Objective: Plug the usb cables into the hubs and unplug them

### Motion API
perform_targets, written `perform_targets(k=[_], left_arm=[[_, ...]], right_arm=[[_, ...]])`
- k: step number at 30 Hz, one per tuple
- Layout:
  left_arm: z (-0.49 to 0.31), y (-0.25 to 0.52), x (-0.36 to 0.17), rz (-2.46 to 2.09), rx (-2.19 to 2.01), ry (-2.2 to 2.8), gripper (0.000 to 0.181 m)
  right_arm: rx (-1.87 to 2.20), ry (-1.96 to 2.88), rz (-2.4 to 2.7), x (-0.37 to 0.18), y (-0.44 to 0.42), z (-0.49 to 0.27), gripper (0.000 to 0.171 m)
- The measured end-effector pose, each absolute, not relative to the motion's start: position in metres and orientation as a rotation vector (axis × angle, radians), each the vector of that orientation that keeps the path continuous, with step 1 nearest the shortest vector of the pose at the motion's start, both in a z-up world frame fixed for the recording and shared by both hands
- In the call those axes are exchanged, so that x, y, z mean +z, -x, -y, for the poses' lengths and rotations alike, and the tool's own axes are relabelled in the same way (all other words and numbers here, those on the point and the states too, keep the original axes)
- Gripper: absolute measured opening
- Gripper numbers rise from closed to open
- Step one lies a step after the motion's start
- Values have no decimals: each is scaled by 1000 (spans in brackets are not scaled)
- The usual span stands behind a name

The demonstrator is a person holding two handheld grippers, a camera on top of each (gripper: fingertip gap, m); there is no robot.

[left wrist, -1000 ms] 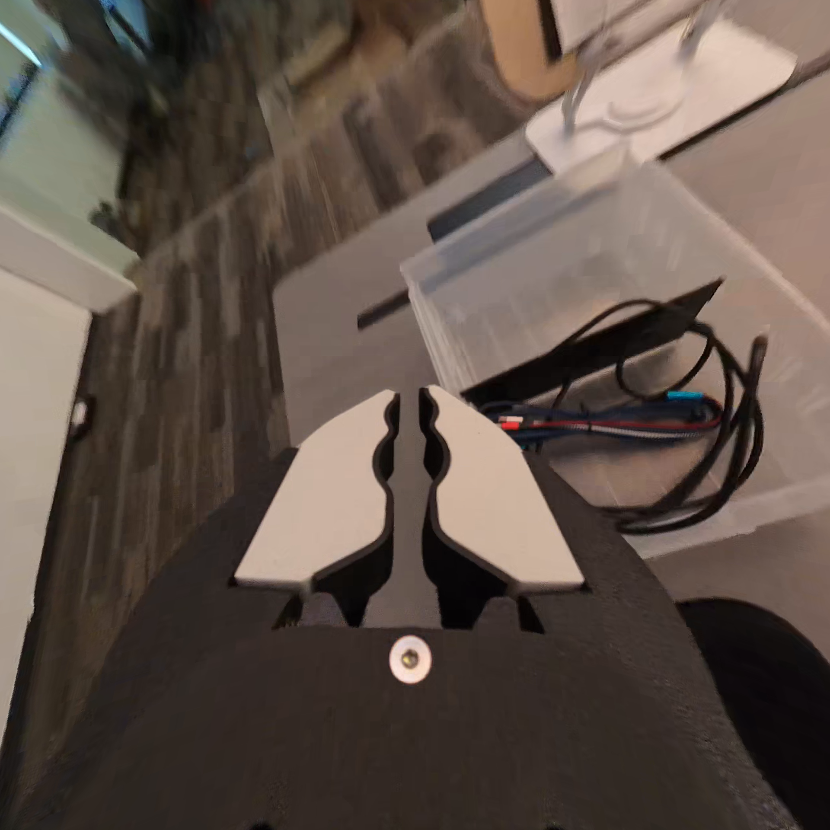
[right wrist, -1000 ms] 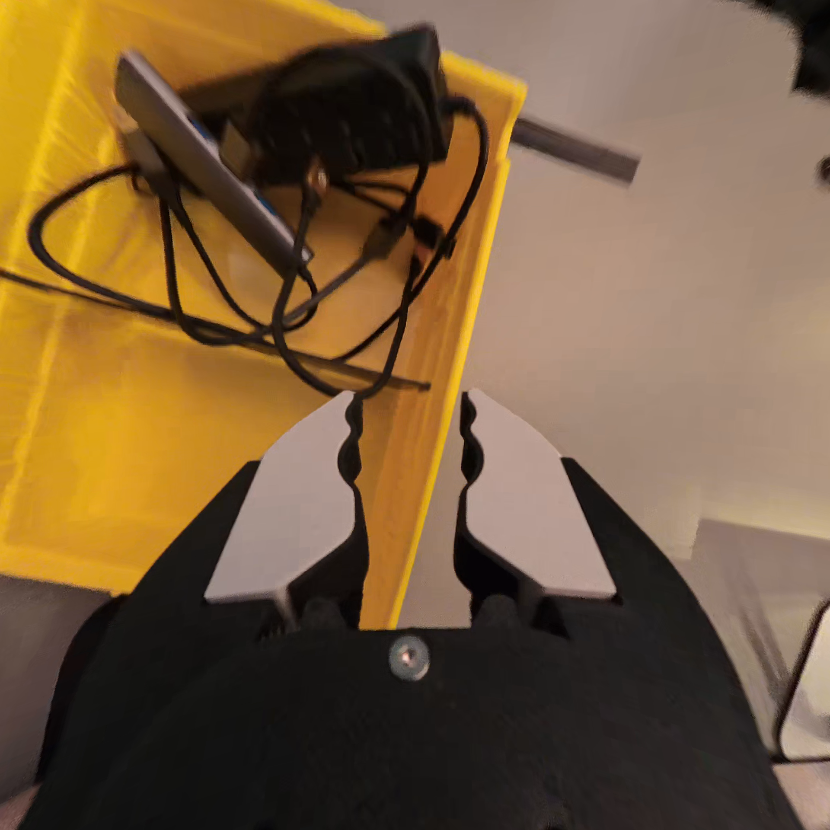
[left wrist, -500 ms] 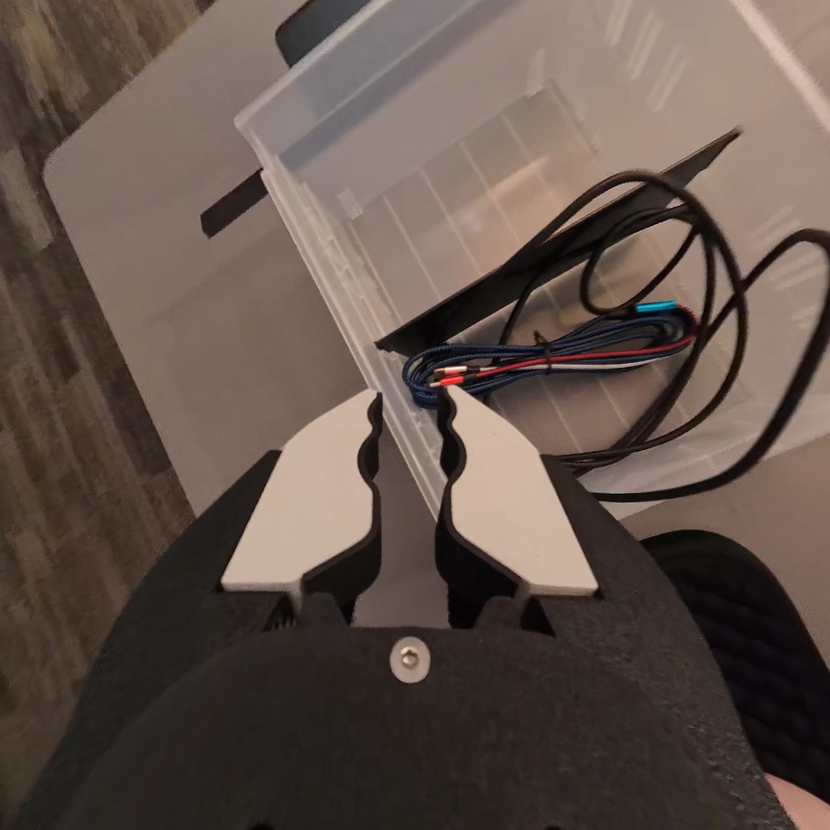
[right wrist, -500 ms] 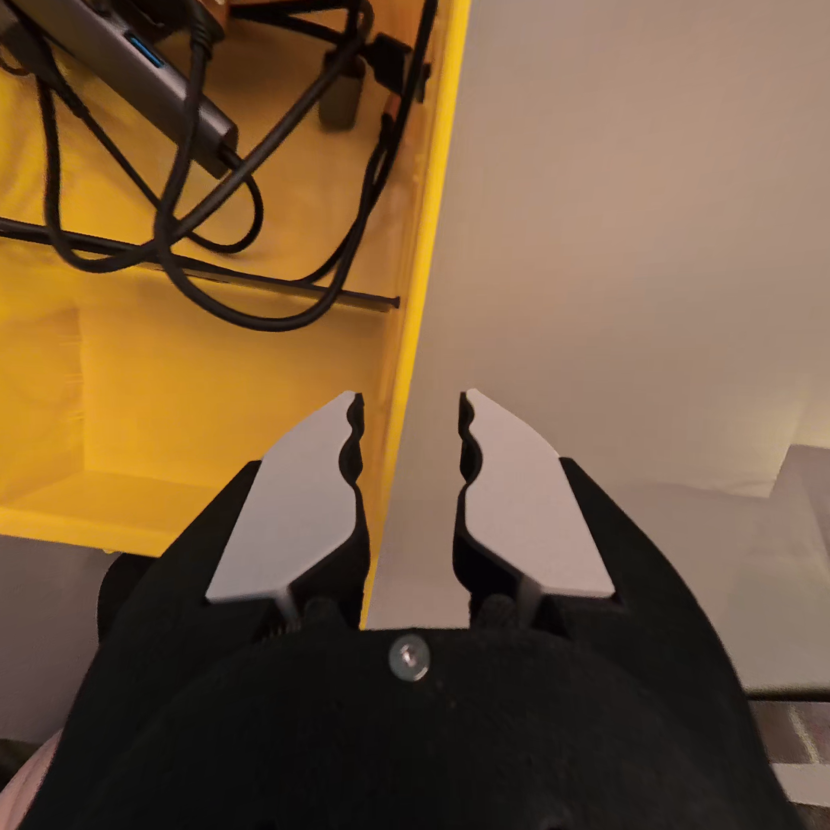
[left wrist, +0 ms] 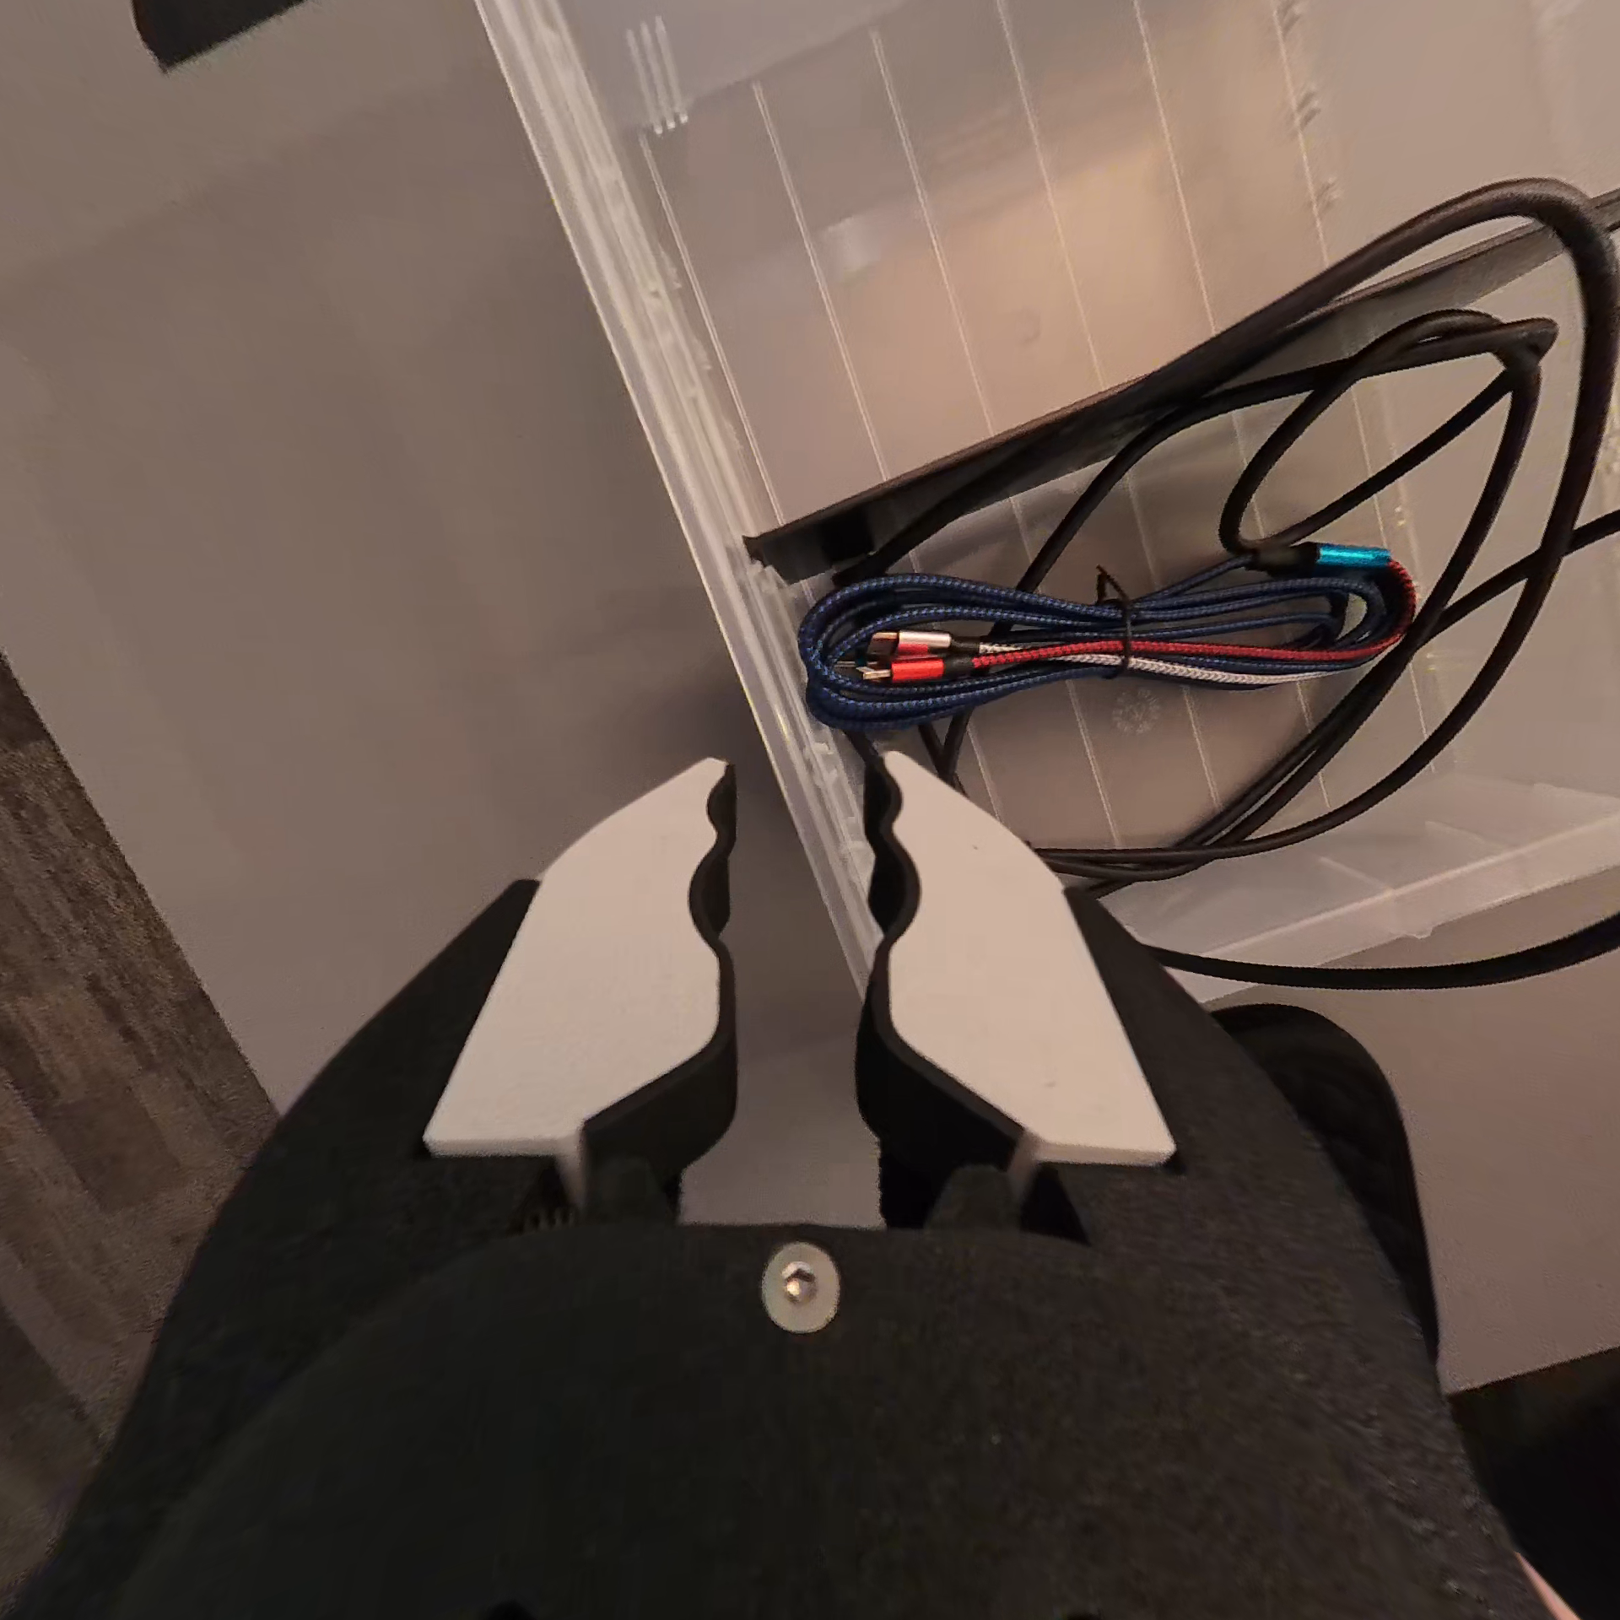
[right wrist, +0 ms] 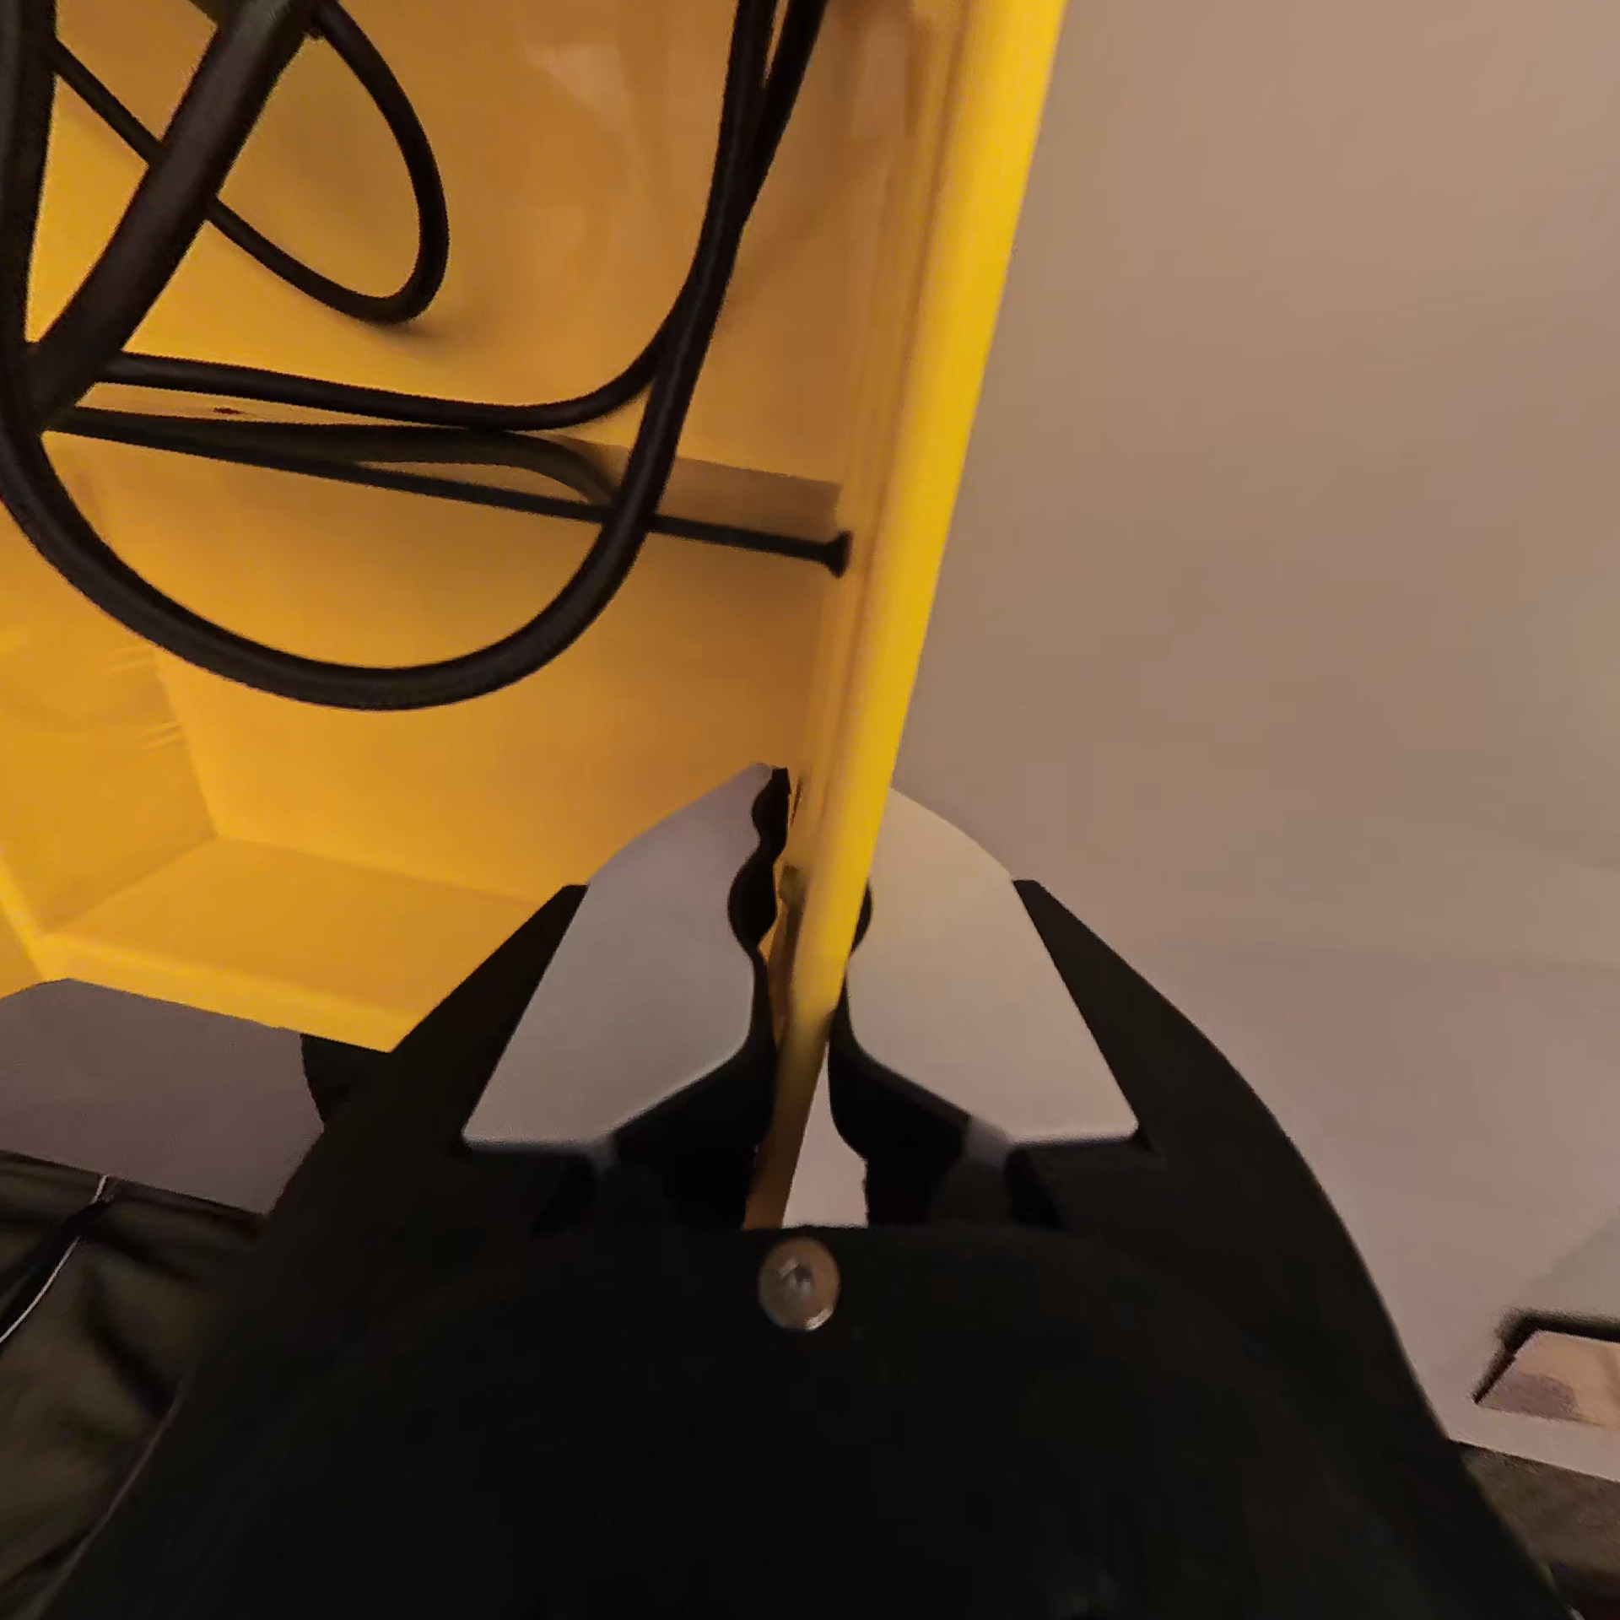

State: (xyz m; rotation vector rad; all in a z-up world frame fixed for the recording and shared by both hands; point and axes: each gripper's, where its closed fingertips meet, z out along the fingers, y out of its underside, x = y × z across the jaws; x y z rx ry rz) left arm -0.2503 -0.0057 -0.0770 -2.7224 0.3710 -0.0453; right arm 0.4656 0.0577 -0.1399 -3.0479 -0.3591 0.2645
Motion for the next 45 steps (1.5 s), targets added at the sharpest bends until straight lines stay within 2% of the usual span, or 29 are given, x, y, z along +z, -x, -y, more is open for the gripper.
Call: perform_targets(k=[12, 27, 35, 45], left_arm=[[2, 249, -105, -458, 112, 2851, 27], [-4, 240, -110, -471, 125, 2870, 23], [-10, 205, -111, -590, 250, 2877, 25], [14, 187, -113, -589, 465, 2980, 39]], right_arm=[[229, 3065, 454, -139, -446, -66, 8], [200, 3063, 649, -139, -412, -74, 12], [82, 3149, 833, -136, -362, -64, 24], [-33, 3186, 905, -135, -301, -49, 32]])
